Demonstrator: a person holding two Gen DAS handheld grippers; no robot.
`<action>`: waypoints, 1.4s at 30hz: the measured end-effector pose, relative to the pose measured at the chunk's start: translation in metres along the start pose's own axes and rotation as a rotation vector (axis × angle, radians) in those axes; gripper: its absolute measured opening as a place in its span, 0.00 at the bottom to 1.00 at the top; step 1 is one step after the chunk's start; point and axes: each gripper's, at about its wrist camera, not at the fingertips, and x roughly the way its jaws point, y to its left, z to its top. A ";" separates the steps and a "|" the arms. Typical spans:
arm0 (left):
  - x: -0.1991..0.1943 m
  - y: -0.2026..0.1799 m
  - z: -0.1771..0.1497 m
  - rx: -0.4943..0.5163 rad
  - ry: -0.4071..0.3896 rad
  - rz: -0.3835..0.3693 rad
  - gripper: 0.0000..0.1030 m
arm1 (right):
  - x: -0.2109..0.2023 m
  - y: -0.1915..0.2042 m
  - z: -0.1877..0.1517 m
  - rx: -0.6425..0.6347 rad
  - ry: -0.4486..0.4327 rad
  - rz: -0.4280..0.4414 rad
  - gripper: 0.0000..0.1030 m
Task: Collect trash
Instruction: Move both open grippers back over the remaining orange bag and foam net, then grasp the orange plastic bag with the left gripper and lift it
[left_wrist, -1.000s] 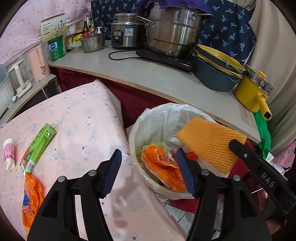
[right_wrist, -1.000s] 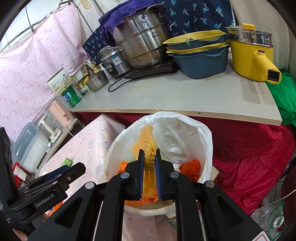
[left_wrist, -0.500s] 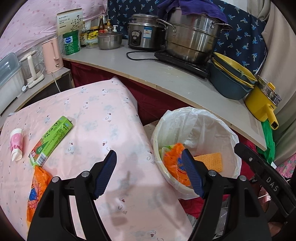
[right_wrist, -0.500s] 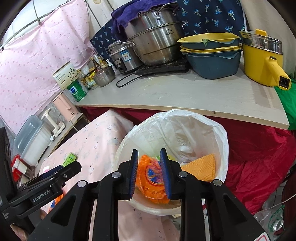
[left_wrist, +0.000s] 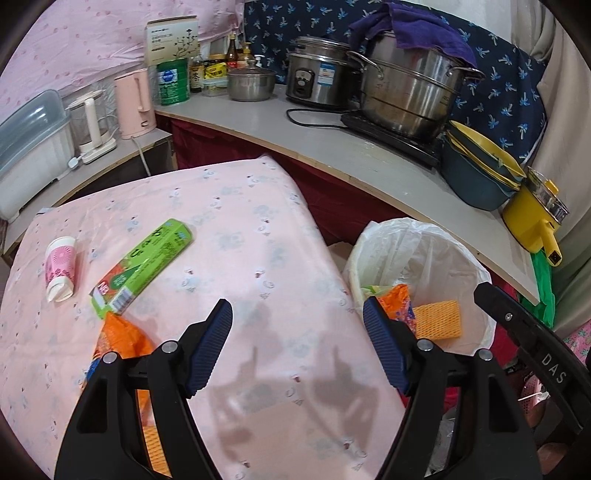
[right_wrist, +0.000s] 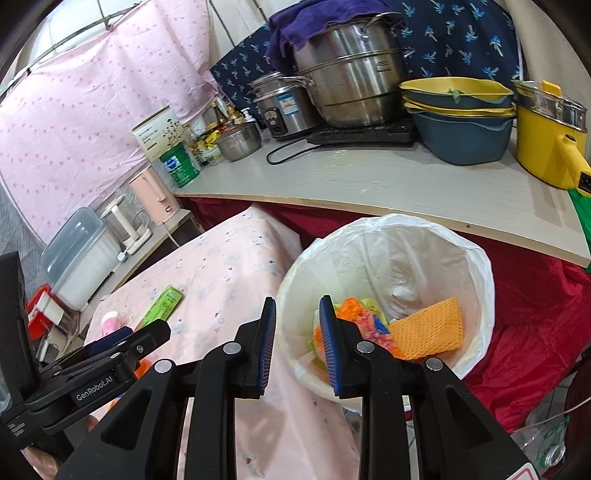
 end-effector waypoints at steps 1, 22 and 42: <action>-0.002 0.005 -0.001 -0.007 -0.002 0.004 0.68 | 0.000 0.004 -0.001 -0.007 0.001 0.004 0.24; -0.039 0.112 -0.038 -0.143 -0.008 0.119 0.73 | 0.003 0.112 -0.034 -0.175 0.057 0.094 0.32; -0.011 0.175 -0.088 -0.221 0.151 0.162 0.87 | 0.033 0.158 -0.070 -0.251 0.154 0.133 0.32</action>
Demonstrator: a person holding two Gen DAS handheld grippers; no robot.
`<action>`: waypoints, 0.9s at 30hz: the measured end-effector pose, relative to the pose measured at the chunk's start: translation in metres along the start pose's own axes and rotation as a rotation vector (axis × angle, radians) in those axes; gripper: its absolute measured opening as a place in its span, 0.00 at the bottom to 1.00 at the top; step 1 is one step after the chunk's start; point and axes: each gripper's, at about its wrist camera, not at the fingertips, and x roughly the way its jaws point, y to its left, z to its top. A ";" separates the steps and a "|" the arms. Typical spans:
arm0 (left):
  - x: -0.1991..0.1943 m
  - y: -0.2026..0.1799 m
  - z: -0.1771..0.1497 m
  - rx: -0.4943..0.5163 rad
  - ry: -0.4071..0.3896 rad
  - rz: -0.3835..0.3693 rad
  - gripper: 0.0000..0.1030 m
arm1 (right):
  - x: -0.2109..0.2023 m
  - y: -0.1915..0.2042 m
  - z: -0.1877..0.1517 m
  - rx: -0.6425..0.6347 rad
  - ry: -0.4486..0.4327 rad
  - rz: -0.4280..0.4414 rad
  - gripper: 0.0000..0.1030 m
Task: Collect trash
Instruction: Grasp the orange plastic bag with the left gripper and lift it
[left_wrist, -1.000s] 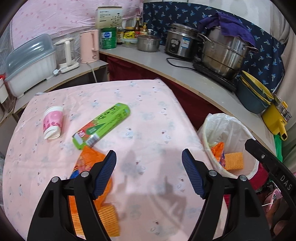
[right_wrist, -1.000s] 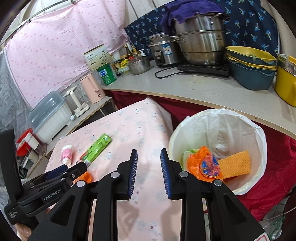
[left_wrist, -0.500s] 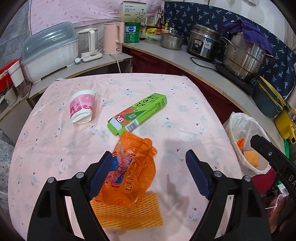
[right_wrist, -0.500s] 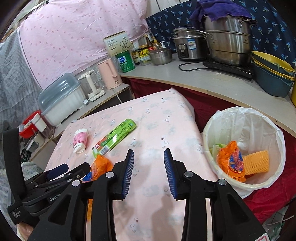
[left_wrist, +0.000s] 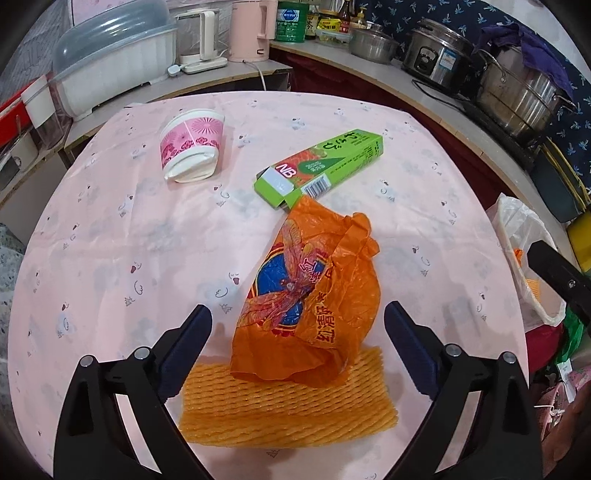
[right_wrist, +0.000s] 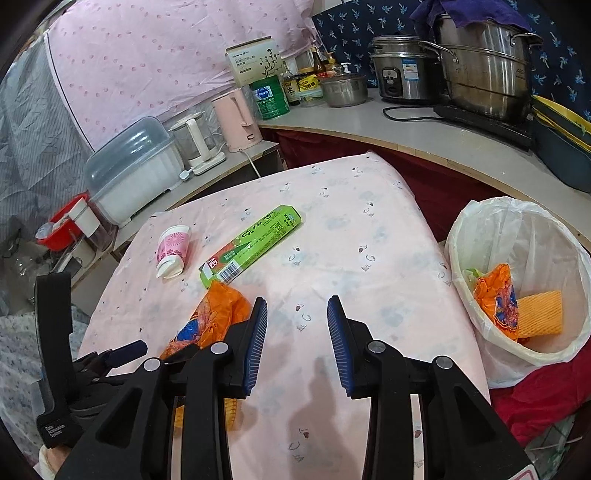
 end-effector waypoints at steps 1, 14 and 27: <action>0.003 0.001 0.000 -0.001 0.008 0.001 0.87 | 0.002 0.001 -0.001 -0.002 0.004 0.000 0.32; 0.034 0.001 -0.004 0.010 0.084 0.005 0.63 | 0.023 0.007 -0.008 -0.012 0.053 0.000 0.32; 0.006 0.010 0.001 -0.004 0.012 -0.022 0.22 | 0.030 0.021 -0.020 -0.036 0.093 0.026 0.32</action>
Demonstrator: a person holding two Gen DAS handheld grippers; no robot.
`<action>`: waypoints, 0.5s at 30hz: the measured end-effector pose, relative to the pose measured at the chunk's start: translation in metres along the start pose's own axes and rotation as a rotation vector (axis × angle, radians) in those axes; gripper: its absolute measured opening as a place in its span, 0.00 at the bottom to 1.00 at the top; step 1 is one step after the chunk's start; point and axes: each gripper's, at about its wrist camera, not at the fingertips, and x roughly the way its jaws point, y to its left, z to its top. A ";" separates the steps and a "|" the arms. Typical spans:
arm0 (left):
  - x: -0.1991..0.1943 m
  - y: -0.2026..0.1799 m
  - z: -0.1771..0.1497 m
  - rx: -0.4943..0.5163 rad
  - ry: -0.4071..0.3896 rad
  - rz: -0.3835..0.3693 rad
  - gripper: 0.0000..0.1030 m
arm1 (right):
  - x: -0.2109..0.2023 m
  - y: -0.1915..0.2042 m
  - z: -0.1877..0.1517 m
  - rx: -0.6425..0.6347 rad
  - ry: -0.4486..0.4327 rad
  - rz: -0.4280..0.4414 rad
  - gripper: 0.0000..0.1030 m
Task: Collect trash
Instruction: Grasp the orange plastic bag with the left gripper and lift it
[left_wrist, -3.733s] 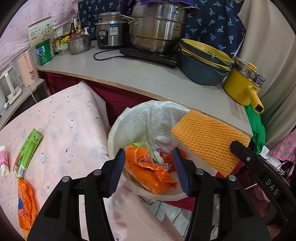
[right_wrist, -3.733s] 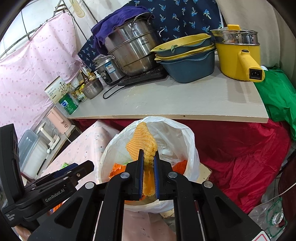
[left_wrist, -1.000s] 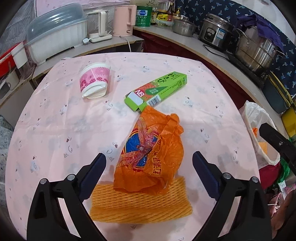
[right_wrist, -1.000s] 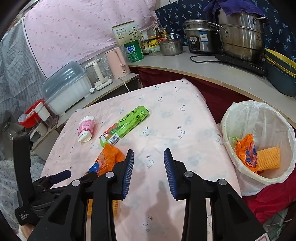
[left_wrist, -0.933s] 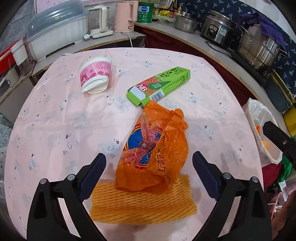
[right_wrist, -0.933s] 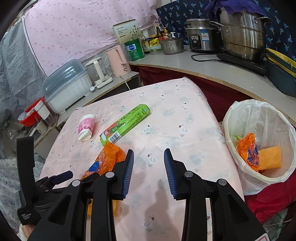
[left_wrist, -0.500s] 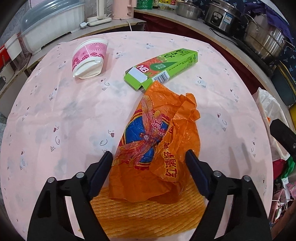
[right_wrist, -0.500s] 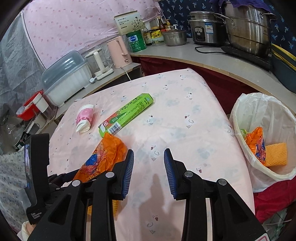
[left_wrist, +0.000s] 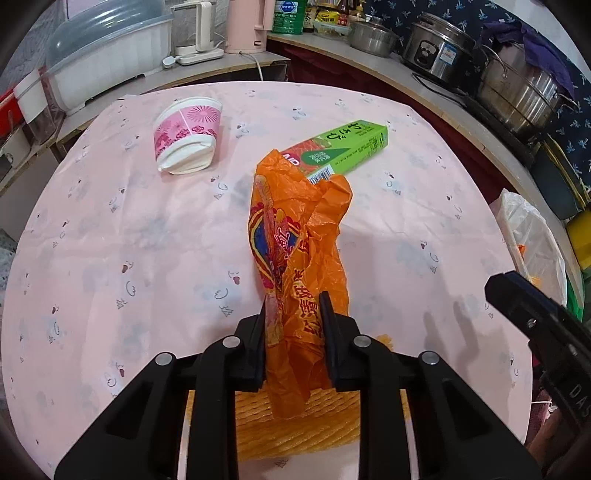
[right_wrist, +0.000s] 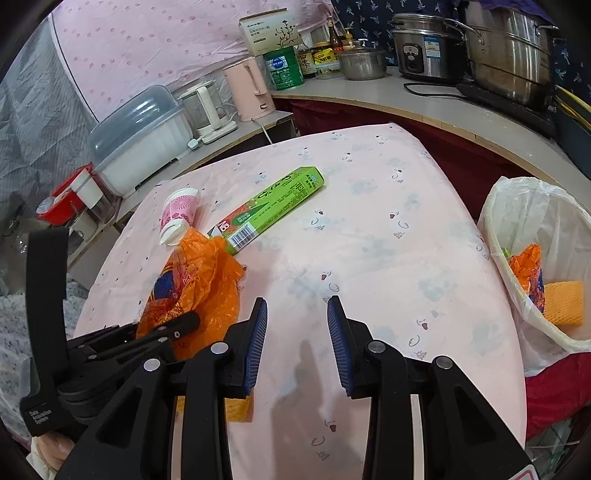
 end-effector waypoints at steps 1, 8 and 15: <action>-0.004 0.002 0.000 -0.006 -0.007 0.004 0.22 | 0.000 0.002 -0.002 -0.001 0.005 0.005 0.32; -0.029 0.021 -0.003 -0.049 -0.052 0.039 0.22 | 0.003 0.023 -0.023 -0.031 0.047 0.054 0.32; -0.039 0.044 -0.019 -0.090 -0.053 0.081 0.22 | 0.013 0.048 -0.051 -0.078 0.107 0.094 0.32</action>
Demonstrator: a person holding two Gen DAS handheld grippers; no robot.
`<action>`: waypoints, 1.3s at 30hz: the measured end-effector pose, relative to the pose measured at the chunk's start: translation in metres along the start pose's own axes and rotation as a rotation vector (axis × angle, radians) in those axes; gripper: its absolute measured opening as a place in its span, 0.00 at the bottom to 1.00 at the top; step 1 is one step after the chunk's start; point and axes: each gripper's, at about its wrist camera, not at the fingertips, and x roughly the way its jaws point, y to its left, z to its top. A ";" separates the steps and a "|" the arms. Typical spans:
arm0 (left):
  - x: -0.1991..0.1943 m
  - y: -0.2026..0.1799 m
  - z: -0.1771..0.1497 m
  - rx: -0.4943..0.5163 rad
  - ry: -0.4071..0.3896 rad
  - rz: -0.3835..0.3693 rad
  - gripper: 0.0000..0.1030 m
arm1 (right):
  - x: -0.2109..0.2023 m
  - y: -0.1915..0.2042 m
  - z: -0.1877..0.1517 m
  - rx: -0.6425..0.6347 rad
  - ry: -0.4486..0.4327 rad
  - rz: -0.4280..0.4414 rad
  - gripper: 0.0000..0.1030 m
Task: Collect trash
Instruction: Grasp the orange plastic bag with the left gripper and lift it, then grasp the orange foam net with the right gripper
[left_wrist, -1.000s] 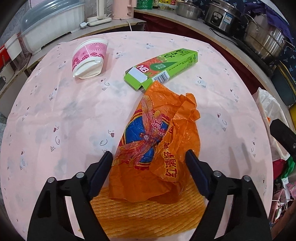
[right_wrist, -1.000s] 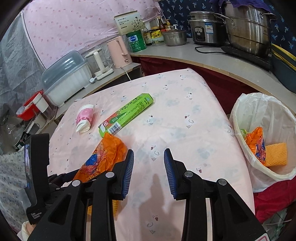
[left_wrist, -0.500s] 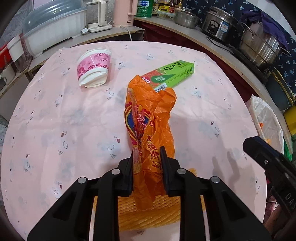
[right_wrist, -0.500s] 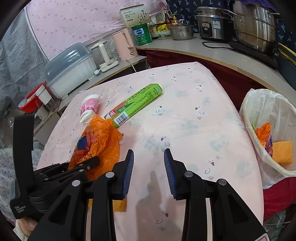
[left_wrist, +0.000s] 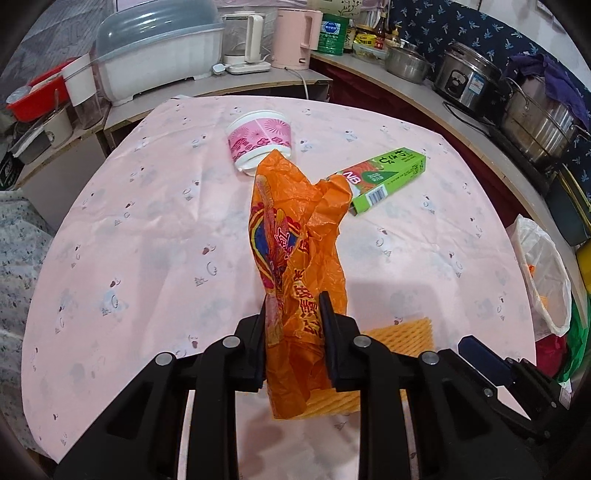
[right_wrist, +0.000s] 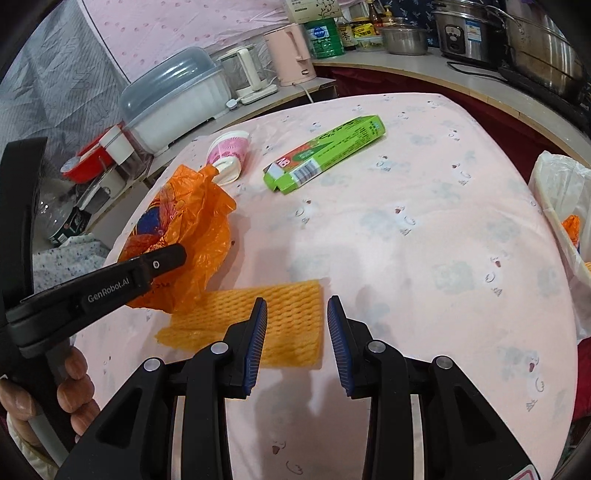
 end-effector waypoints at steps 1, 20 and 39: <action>0.001 0.003 -0.003 -0.006 0.007 0.004 0.22 | 0.003 0.003 -0.003 -0.006 0.009 0.002 0.32; 0.016 0.018 -0.034 -0.022 0.064 0.014 0.22 | 0.016 0.020 -0.019 -0.079 0.038 -0.043 0.01; 0.019 0.018 -0.035 -0.029 0.067 0.015 0.22 | 0.016 0.006 -0.018 -0.029 0.043 -0.045 0.25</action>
